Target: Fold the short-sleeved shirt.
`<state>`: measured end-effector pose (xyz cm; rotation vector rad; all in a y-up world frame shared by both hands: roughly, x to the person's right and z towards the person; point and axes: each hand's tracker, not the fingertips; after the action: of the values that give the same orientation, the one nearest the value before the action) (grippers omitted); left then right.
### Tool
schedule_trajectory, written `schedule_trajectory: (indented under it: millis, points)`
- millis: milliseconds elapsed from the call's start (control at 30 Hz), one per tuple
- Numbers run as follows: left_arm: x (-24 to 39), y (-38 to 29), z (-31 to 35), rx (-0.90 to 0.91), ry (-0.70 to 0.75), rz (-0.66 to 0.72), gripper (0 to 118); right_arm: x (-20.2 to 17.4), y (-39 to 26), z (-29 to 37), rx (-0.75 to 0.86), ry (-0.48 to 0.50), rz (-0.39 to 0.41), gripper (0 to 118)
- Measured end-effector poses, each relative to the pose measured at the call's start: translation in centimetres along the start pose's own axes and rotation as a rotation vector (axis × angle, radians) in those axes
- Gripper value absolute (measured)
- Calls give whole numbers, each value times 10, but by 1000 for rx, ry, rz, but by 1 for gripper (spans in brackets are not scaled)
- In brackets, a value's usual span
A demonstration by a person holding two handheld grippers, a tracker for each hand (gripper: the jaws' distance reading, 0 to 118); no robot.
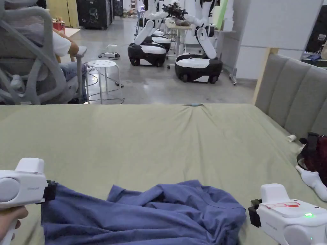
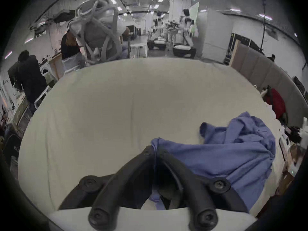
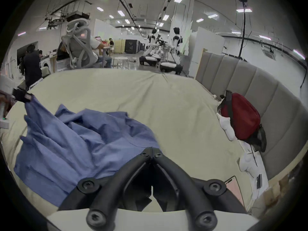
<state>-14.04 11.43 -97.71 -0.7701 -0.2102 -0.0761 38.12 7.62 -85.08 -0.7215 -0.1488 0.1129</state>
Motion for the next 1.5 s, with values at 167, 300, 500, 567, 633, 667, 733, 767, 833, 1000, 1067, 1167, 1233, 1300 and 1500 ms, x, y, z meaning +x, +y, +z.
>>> schedule_trajectory:
  millis: [167, 300, 500, 567, 633, 667, 733, 767, 833, 1000, 1067, 1167, 1233, 1300, 1500]
  points:
    - [6, -3, 10, 14, -9, -16, 0, 20, -12, -53, -75, -5, 53, 17]
    - [6, -1, 8, 10, -7, -21, 0, 22, -14, -80, -89, 67, 12, 101]
    - [4, 1, -6, -9, -5, -17, 0, 1, -17, -116, -171, 94, 91, 100]
    - [4, -2, -8, -17, 4, -16, 0, -2, -18, -115, -151, 172, 63, 80]
    - [3, -5, -10, -23, 16, -24, 0, -2, -14, -104, -131, 184, 59, 48]
    - [3, -7, -10, -26, 26, -30, 0, -3, -12, -99, -117, 220, 67, 9]
    - [2, -10, -6, -19, 51, -43, 0, -5, -6, -84, -114, 237, 90, 9]
    - [1, -11, -3, -9, 62, -45, 0, -7, -1, -74, -115, 251, 111, 9]
    - [-2, -11, 8, 4, 72, -44, 0, -16, 13, -49, -52, 184, 179, 9]
    - [-6, -5, 55, 100, 171, -149, 0, -20, 69, 27, 109, 126, 136, 9]
    - [-12, 5, 78, 145, 191, -135, 0, -25, 95, 55, 172, 77, 149, 9]
    - [-20, 24, 109, 237, 300, -165, 0, -37, 129, 92, 262, -9, 183, 9]
    - [-25, 38, 126, 301, 372, -185, 0, -45, 148, 112, 325, -71, 201, 9]
    - [-29, 52, 144, 350, 417, -184, 0, -48, 167, 131, 380, -103, 179, 9]
    - [-43, 106, 191, 477, 513, -176, 0, -40, 229, 165, 498, -193, 143, 9]
